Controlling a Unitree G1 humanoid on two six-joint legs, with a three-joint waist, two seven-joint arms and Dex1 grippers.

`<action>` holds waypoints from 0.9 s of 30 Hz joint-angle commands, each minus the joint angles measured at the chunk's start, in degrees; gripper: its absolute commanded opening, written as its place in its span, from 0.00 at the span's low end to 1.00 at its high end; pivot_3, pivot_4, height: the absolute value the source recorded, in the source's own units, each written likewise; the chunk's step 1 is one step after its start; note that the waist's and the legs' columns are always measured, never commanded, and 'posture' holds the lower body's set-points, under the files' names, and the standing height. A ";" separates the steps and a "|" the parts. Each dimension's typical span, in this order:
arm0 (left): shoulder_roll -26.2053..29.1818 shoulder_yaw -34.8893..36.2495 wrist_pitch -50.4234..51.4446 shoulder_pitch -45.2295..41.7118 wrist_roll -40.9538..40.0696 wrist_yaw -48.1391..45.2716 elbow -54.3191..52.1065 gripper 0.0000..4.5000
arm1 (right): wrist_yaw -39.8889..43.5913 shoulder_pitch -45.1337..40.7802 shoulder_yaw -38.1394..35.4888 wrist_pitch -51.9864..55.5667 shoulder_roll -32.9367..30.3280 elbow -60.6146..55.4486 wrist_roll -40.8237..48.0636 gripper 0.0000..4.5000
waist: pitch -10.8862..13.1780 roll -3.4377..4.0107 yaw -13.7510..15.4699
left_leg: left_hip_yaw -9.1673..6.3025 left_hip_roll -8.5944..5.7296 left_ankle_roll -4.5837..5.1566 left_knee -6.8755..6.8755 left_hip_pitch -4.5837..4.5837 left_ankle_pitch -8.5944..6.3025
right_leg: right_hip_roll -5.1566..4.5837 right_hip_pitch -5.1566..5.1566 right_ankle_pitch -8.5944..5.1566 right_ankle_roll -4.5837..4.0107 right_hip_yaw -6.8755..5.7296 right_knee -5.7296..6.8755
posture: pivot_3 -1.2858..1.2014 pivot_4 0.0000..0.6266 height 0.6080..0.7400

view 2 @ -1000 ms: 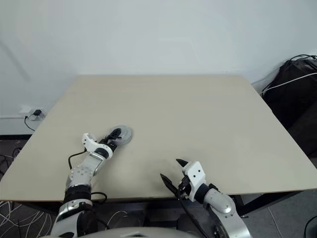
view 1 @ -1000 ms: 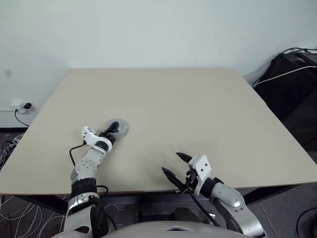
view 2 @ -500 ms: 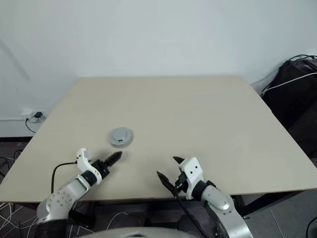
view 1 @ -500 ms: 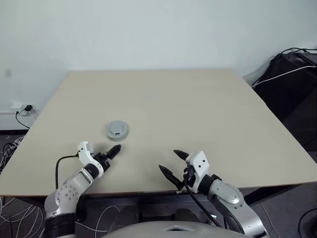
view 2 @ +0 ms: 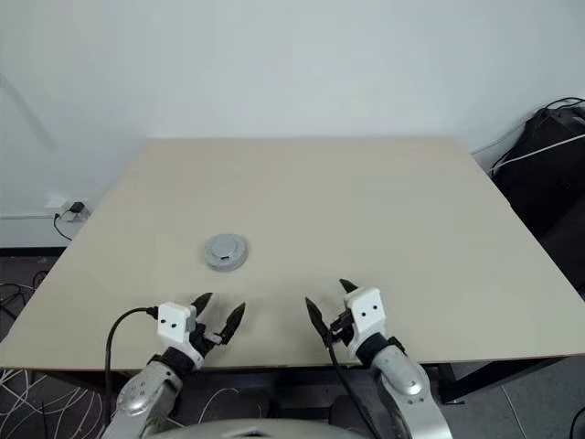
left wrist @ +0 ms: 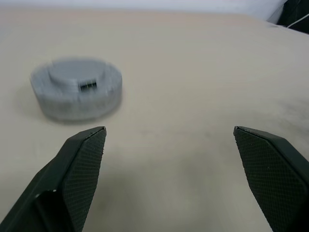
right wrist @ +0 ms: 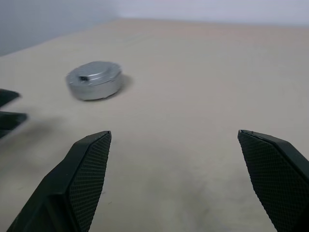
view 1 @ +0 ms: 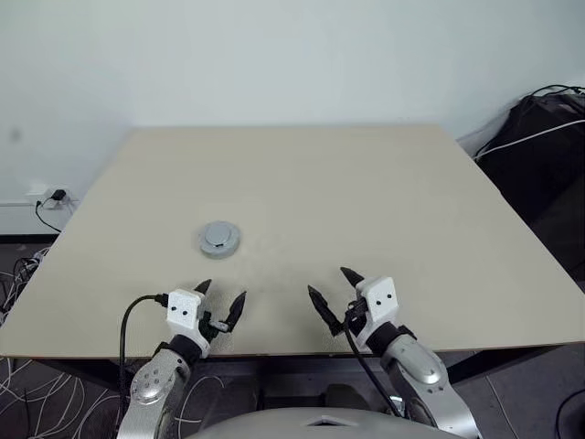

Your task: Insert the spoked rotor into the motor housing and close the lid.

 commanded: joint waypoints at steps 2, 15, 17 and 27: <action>-1.63 0.87 -11.88 0.32 2.72 2.25 2.36 1.00 | -2.11 0.47 -1.55 -5.22 0.56 -0.33 -2.26 1.00 | 0.03 -0.05 0.13 | 0.02 0.00 0.00 0.00 0.00 0.00 | 0.01 0.00 -0.01 0.02 -0.06 0.00 | 0.52 0.00 1.00; -1.56 -0.69 -14.87 -1.85 1.98 0.74 4.31 1.00 | -1.79 1.50 -3.38 -10.63 -0.33 4.91 -3.01 1.00 | 0.25 -0.11 0.32 | 0.03 0.00 0.01 0.03 0.05 0.00 | 0.04 0.04 -0.01 0.03 -0.16 0.06 | 0.52 0.00 1.00; -1.46 -0.80 -14.62 -2.21 2.09 0.78 4.28 1.00 | -1.73 1.50 -3.45 -11.09 -0.09 5.48 -2.99 1.00 | 0.25 -0.10 0.33 | 0.03 0.00 0.01 0.04 0.06 0.00 | 0.06 0.04 -0.01 0.03 -0.16 0.06 | 0.52 0.00 1.00; -1.32 -0.64 -13.83 -2.41 2.44 1.84 3.98 1.00 | -1.27 0.23 -3.49 -13.16 -0.06 8.84 -3.34 1.00 | 0.26 -0.10 0.31 | 0.03 0.00 0.01 0.06 0.11 0.00 | 0.08 0.07 -0.01 0.04 -0.16 0.09 | 0.52 0.00 1.00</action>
